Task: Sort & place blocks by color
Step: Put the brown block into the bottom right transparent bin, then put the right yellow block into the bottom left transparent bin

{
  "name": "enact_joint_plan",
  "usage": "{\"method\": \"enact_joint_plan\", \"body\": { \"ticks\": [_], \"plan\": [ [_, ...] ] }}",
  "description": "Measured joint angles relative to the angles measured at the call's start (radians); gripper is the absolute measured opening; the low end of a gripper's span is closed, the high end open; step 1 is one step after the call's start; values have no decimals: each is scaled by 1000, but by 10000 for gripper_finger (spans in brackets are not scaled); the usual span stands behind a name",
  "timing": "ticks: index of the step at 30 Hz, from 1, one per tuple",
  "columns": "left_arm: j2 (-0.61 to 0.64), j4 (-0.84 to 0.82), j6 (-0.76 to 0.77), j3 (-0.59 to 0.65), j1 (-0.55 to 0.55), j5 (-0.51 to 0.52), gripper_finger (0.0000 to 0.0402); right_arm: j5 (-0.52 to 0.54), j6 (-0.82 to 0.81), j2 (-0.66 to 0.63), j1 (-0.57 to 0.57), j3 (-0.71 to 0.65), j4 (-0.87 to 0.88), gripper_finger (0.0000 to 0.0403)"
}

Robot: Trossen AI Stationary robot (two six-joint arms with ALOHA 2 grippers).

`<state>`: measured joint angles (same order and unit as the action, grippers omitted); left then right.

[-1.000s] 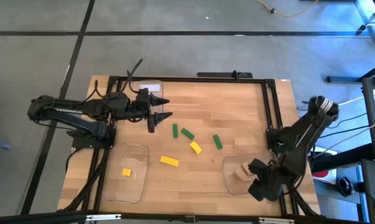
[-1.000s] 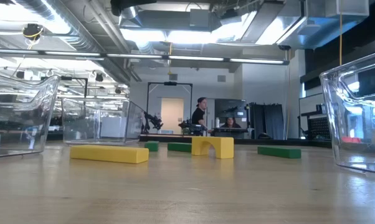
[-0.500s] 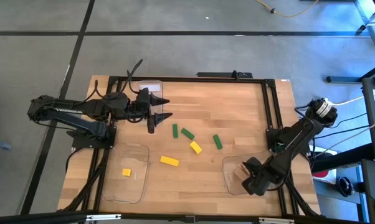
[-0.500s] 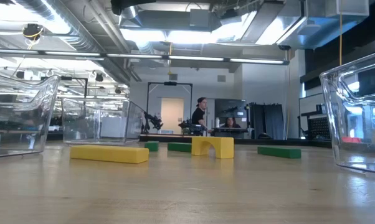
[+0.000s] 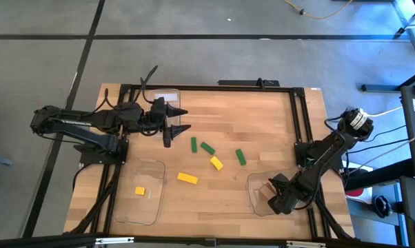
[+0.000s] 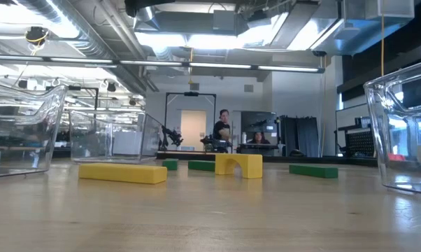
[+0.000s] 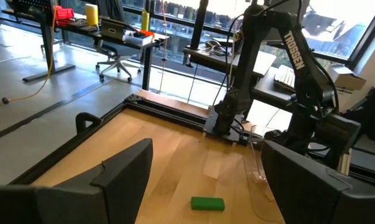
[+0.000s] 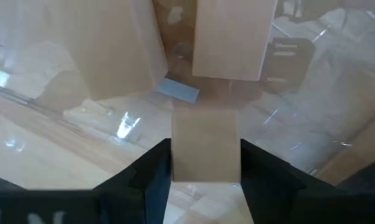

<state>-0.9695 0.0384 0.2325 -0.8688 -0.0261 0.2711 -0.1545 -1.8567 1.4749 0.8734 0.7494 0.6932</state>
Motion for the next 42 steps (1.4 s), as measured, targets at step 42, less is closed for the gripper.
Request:
{"method": "enact_joint_plan", "body": {
  "ticks": [42],
  "plan": [
    [97, -3, 150, 0, -1, -124, 292, 519, 1290, -504, -580, 29, -592, 296]
  ]
}}
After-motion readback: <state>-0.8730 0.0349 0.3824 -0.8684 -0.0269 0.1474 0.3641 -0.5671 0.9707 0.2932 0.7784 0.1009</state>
